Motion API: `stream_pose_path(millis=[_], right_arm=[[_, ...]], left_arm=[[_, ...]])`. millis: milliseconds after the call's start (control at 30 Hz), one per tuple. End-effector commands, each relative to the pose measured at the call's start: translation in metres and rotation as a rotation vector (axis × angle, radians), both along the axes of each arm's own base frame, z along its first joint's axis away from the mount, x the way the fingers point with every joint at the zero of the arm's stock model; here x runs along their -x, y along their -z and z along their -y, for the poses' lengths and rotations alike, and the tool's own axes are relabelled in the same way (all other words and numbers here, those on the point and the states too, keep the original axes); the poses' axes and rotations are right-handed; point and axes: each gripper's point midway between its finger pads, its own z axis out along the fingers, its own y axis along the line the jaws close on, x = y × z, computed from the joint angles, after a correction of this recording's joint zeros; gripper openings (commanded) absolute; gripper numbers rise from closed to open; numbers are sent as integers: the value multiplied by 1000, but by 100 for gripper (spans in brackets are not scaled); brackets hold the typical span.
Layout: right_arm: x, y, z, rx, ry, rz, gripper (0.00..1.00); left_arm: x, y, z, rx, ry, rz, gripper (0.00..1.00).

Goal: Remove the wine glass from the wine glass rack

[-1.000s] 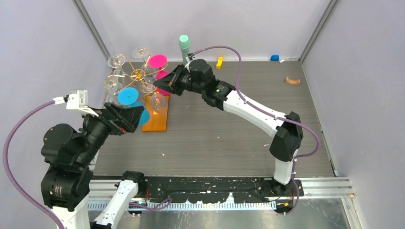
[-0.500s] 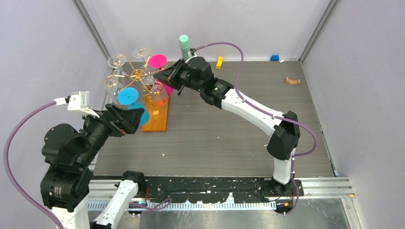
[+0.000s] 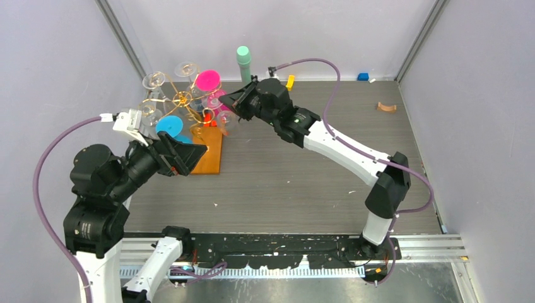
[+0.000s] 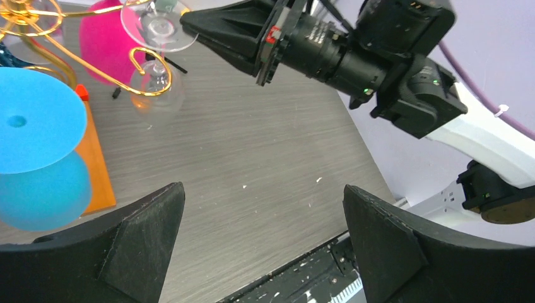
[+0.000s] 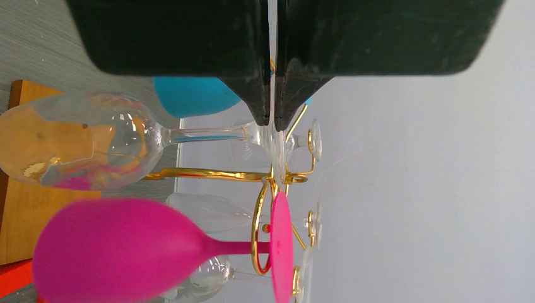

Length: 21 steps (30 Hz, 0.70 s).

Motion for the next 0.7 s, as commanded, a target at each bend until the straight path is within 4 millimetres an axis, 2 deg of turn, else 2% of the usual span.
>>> stream_pose_path(millis=[0,100,133,167,233,267,300,333,367,400,433,467,633,667], right_arm=[[16,-71,36,-127,53,73,0],[24,-75,47,-145,50,54,0],[26,-70,48,-148,46,34,0],[30,-75,53,-162,43,35,0],[37,-70,58,-166,36,13,0],[42,-77,64,-184,35,16,0],[44,-71,67,-181,35,3,0],[50,-79,73,-197,34,11,0],[52,-73,75,-200,32,-3,0],[58,-83,81,-225,27,10,1],[62,-79,82,-230,18,-4,0],[67,-87,87,-246,12,4,0],[90,-94,105,-272,-16,-10,0],[96,-101,112,-286,-18,-4,0]], left_arm=[[2,-15,13,35,82,86,100],[0,-16,16,42,104,98,100],[0,-16,18,44,115,97,100],[-2,-16,19,45,123,98,100],[-3,-19,23,49,150,118,100],[-3,-21,26,51,166,137,99],[-4,-23,28,50,183,156,99],[-3,-25,30,50,200,181,98],[-3,-28,31,48,212,208,98],[-5,-28,32,45,217,226,98],[-6,-30,32,37,223,256,98],[-7,-31,33,27,227,281,98],[-9,-40,43,10,314,437,97],[-8,-40,47,7,344,474,96]])
